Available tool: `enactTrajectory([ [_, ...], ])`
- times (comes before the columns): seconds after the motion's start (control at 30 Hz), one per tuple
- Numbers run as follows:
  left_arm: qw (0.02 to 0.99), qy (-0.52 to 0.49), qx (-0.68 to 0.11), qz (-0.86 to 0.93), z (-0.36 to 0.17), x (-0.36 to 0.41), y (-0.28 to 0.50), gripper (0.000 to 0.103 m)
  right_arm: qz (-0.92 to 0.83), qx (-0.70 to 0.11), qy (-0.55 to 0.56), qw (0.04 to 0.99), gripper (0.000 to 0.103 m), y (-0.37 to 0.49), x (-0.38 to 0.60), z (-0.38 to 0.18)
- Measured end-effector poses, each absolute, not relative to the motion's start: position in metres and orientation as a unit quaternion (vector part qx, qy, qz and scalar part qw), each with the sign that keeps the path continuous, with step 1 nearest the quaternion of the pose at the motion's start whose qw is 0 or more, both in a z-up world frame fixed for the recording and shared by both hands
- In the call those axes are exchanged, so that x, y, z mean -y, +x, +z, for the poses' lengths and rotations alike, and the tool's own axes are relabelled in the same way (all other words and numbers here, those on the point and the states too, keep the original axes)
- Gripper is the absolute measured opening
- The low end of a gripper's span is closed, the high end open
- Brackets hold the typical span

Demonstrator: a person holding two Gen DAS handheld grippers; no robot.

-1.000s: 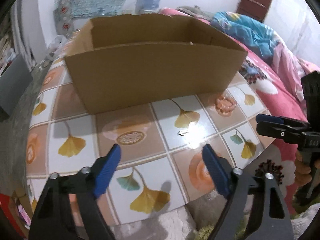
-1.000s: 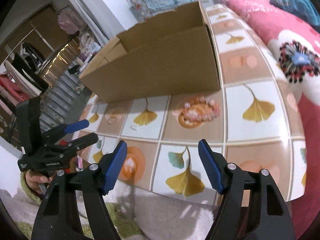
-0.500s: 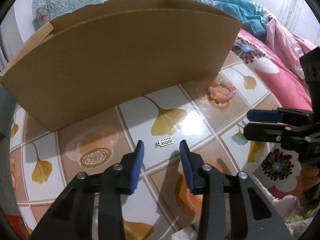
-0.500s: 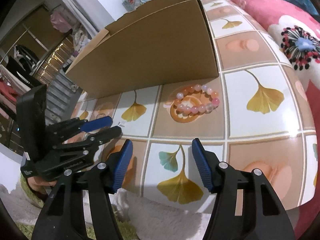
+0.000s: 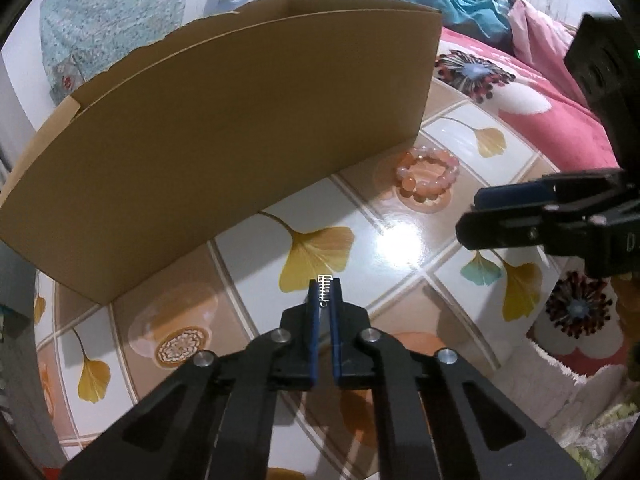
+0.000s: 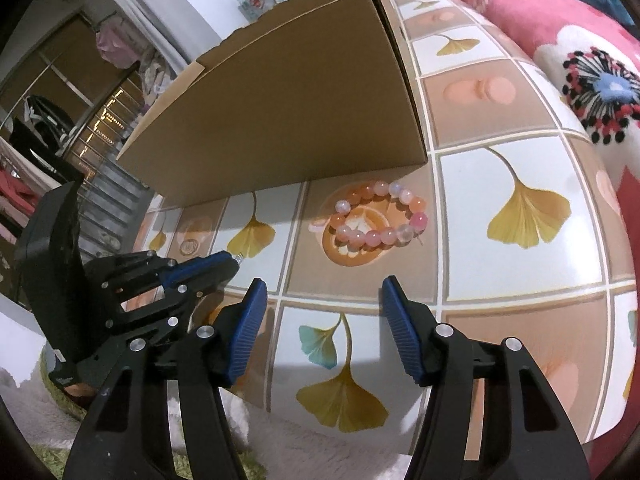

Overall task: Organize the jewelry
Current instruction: 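Grasp the silver charm with the left tool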

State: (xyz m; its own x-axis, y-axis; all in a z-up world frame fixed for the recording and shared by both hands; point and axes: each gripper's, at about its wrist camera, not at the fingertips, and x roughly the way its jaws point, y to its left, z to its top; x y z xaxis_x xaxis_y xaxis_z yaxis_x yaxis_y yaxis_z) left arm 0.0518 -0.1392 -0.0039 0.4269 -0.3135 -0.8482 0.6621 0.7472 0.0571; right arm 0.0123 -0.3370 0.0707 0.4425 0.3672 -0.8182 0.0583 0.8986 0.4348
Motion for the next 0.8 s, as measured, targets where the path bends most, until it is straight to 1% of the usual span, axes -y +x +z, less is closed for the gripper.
enactTrajectory([
  [0.4, 0.823, 0.161, -0.455, -0.301, -0.001, 0.127, 0.052, 0.004, 0.087, -0.517, 0.204, 0.826, 0.055, 0.01, 0.346, 0.075],
  [0.47, 0.825, 0.155, -0.454, -0.298, 0.002, 0.123, 0.052, 0.0, 0.087, -0.515, 0.201, 0.829, 0.055, 0.009, 0.345, 0.077],
  [0.8, 0.832, 0.134, -0.453, -0.291, 0.01, 0.108, 0.053, 0.0, 0.093, -0.499, 0.169, 0.845, 0.054, 0.005, 0.335, 0.088],
])
